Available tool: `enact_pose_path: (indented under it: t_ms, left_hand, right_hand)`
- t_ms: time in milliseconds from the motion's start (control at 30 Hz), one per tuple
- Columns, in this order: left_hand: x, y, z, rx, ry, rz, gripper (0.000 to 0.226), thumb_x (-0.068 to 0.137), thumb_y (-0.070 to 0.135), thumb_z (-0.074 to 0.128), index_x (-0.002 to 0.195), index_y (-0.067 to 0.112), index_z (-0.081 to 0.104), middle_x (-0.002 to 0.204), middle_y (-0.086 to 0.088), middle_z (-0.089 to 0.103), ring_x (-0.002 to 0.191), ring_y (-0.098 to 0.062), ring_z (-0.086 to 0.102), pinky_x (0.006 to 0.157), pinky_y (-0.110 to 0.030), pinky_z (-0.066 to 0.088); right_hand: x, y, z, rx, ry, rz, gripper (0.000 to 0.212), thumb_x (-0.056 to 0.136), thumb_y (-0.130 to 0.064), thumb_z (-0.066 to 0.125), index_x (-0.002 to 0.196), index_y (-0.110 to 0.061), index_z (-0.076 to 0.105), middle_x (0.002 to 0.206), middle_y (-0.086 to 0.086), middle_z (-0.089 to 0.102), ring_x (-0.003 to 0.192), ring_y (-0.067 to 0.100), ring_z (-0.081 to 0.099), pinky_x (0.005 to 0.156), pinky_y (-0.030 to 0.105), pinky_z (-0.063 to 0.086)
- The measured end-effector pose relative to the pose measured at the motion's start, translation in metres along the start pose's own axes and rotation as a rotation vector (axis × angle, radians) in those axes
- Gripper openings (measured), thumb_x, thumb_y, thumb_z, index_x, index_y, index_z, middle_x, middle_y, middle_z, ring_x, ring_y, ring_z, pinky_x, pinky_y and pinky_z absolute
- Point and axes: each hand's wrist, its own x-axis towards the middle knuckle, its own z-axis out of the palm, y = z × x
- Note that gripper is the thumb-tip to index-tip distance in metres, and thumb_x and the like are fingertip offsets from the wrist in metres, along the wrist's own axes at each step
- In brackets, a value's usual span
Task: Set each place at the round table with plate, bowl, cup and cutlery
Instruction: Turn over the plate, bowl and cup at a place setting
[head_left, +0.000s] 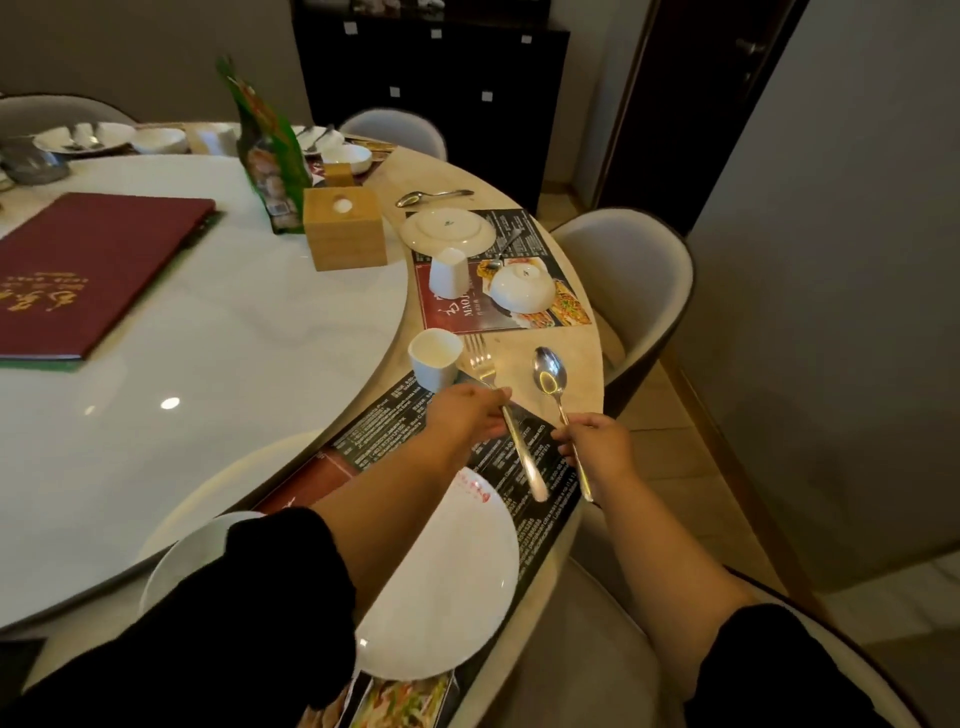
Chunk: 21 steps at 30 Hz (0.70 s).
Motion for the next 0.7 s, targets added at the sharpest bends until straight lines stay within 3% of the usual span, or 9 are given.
enact_pose_path:
  t_ms: [100,233,333,467,533,633,700]
  left_hand:
    - [-0.043,-0.01,-0.029,-0.067,-0.014,0.005,0.019,0.085,0.017,0.067,0.097,0.002,0.063,0.094,-0.014,0.07,0.086,-0.022,0.07,0.068,-0.023,0.058]
    - [-0.086,-0.04,-0.067,-0.081,0.075,-0.028,0.023,0.085,0.017,0.068,0.101,0.0,0.065,0.093,-0.014,0.073,0.083,-0.02,0.071,0.07,-0.024,0.059]
    - [-0.104,-0.054,-0.087,-0.013,0.185,-0.068,0.021,0.083,0.018,0.07,0.097,0.002,0.065,0.086,-0.012,0.073,0.077,-0.018,0.072,0.063,-0.021,0.058]
    - [-0.116,-0.065,-0.098,0.022,0.268,-0.117,0.02,0.081,0.017,0.073,0.091,0.001,0.066,0.077,-0.01,0.071,0.065,-0.015,0.069,0.054,-0.018,0.056]
    - [-0.117,-0.07,-0.099,0.048,0.3,-0.126,0.018,0.08,0.015,0.073,0.086,-0.001,0.066,0.073,-0.01,0.07,0.059,-0.014,0.067,0.054,-0.019,0.056]
    - [-0.117,-0.076,-0.096,0.074,0.308,-0.172,0.015,0.084,0.012,0.069,0.078,0.0,0.063,0.069,-0.01,0.066,0.057,-0.013,0.064,0.064,-0.023,0.056]
    - [-0.117,-0.08,-0.095,0.069,0.316,-0.187,0.014,0.084,0.011,0.068,0.077,0.001,0.062,0.068,-0.01,0.066,0.051,-0.01,0.064,0.057,-0.021,0.055]
  right_hand:
    - [-0.028,0.005,0.006,-0.009,-0.058,-0.025,0.011,0.088,-0.004,0.056,0.09,-0.003,0.067,0.071,0.006,0.059,0.06,0.014,0.051,0.058,0.025,0.046]
    - [-0.061,0.018,0.026,-0.118,-0.169,-0.118,0.014,0.088,-0.004,0.059,0.078,-0.008,0.068,0.066,0.008,0.061,0.057,0.017,0.053,0.057,0.025,0.049]
    - [-0.075,0.03,0.042,-0.276,-0.244,-0.203,0.018,0.084,-0.002,0.062,0.073,-0.012,0.071,0.069,0.005,0.065,0.062,0.016,0.054,0.062,0.027,0.048]
    - [-0.086,0.041,0.055,-0.489,-0.308,-0.301,0.012,0.083,-0.005,0.064,0.087,-0.006,0.075,0.089,0.005,0.072,0.079,0.013,0.059,0.078,0.03,0.051]
    - [-0.089,0.045,0.059,-0.537,-0.328,-0.325,0.011,0.084,-0.007,0.065,0.089,-0.005,0.075,0.093,0.007,0.072,0.078,0.01,0.058,0.077,0.028,0.049]
    - [-0.091,0.049,0.061,-0.594,-0.342,-0.375,0.012,0.084,-0.006,0.065,0.09,-0.005,0.075,0.095,0.008,0.073,0.08,0.01,0.058,0.075,0.023,0.044]
    - [-0.091,0.05,0.061,-0.62,-0.345,-0.389,0.013,0.084,-0.006,0.065,0.092,-0.004,0.075,0.096,0.009,0.073,0.082,0.01,0.058,0.075,0.021,0.042]
